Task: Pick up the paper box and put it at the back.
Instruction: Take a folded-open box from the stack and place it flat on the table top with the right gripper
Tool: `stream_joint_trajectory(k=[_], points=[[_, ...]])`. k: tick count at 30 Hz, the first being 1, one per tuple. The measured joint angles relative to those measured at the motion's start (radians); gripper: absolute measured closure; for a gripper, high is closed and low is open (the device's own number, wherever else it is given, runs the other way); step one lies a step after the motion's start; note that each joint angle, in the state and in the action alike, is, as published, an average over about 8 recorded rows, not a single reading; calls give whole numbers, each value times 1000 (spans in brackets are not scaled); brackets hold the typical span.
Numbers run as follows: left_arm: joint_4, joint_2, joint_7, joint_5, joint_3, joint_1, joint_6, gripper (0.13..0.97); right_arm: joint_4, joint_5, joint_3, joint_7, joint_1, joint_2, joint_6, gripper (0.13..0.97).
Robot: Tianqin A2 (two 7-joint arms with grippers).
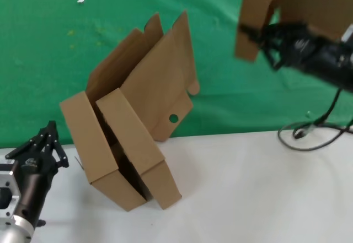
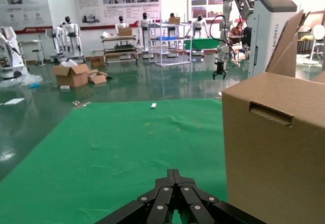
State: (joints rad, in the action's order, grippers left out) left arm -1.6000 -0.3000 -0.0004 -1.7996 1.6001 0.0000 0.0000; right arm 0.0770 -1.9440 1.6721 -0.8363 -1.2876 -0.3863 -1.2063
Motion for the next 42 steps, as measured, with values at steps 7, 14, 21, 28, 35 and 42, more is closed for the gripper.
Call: stream_joint_trajectory(k=[7,14,21,28,35,42], points=[[0,0,0,0,0,0,0,922,48,58,-74,-228,-57,-4,257,941],[0,0,0,0,0,0,0,898,174,116,-51,-365,-51,13,375,941],[0,0,0,0,0,0,0,805,159,229,62,-463,-101,55,401,941],[0,0,0,0,0,0,0,677,20,291,114,-576,-152,109,503,941],[0,0,0,0,0,0,0,527,-44,355,169,-599,-135,92,598,942],[0,0,0,0,0,0,0,380,-60,422,230,-537,-102,29,617,942]])
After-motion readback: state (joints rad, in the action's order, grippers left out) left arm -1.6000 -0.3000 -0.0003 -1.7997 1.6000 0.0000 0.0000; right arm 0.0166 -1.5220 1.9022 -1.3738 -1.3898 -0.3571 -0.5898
